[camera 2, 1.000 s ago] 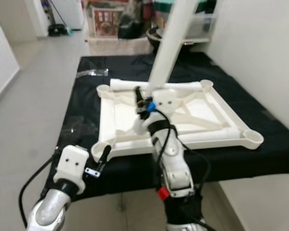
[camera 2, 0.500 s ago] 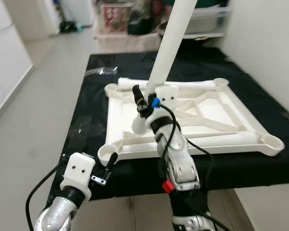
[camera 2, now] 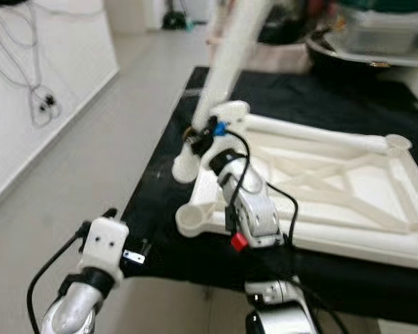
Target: Building children table
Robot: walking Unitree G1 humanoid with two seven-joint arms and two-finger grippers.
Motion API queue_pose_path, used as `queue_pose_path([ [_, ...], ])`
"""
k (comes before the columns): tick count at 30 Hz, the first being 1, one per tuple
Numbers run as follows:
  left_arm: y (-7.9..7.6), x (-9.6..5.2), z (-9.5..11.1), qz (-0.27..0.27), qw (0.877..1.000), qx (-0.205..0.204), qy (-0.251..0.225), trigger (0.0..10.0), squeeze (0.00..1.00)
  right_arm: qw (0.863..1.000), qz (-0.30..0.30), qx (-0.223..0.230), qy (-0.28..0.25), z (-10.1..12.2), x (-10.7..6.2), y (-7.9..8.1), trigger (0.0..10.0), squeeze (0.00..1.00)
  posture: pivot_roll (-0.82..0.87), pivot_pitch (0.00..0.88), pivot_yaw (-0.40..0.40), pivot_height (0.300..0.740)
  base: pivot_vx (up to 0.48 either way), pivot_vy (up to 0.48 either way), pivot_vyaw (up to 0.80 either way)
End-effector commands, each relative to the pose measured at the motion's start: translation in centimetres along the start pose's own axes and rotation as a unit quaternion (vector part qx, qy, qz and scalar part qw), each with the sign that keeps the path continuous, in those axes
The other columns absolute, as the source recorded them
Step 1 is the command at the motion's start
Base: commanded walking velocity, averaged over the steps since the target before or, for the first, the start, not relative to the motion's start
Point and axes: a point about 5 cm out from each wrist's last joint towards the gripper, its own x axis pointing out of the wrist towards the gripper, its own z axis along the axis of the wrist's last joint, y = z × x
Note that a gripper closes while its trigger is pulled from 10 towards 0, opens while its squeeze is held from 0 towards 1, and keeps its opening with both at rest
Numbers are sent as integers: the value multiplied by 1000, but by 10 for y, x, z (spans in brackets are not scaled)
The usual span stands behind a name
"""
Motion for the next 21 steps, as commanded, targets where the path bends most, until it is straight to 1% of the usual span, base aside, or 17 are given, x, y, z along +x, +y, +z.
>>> queue_pose_path([
  [1,1,-5,-3,-10,1000,-12,11,10000,0,1000,10,0,1,0,0,-10,10000,0,89,56,-12,740,0,0,0],
  [2,1,-7,-3,-20,1000,-17,13,10000,0,1000,24,9,5,2,1,-14,10000,0,90,56,-12,740,0,0,0],
  [4,1,-7,-3,-20,1000,-17,13,10000,0,1000,24,9,5,2,1,-14,10000,0,90,56,-12,740,0,0,0],
  [7,3,-17,-4,-43,999,-16,16,10000,0,995,93,20,30,3,3,-21,10000,0,102,64,-16,740,0,0,0],
  [9,3,-17,-4,-43,999,-16,16,10000,0,995,93,20,30,3,3,-21,10000,0,102,64,-16,740,0,0,0],
  [10,2,-23,-4,-66,997,-24,20,10000,0,991,128,29,30,4,5,-21,10000,0,107,73,-11,740,0,0,0],
  [12,-1,-28,-5,-92,995,-27,25,10000,0,981,187,54,27,4,6,-13,10000,0,115,75,-15,740,0,0,0],
  [13,-1,-31,-5,-99,994,-22,28,10000,0,971,227,65,24,4,6,-6,10000,0,127,83,-17,740,0,0,0],
  [14,-1,-31,-5,-99,994,-22,28,10000,0,971,227,65,24,4,6,-6,10000,0,127,83,-17,740,0,0,0],
  [15,-2,-33,-6,-102,994,-18,30,10000,0,965,251,71,22,4,5,-2,10000,0,127,83,-17,740,0,0,0],
  [16,-2,-33,-6,-102,994,-18,30,10000,0,965,251,71,22,4,5,-2,10000,0,127,83,-17,740,0,0,0],
  [17,-1,-34,-5,-104,994,-21,32,10000,0,954,291,64,28,2,6,5,10000,0,136,98,-18,740,0,0,0],
  [18,0,-36,-5,-102,994,-31,35,10000,0,945,322,47,40,-2,7,11,10000,0,145,107,-20,740,0,0,0],
  [19,0,-36,-5,-102,994,-31,35,10000,0,945,322,47,40,-2,7,11,10000,0,145,107,-20,740,0,0,0],
  [20,0,-38,-3,-101,994,-38,36,10000,0,935,348,32,52,-6,9,15,10000,0,151,116,-21,740,0,0,0],
  [21,1,-39,-2,-101,993,-41,36,10000,0,928,366,26,61,-9,10,18,10000,0,153,119,-22,740,0,0,0],
])
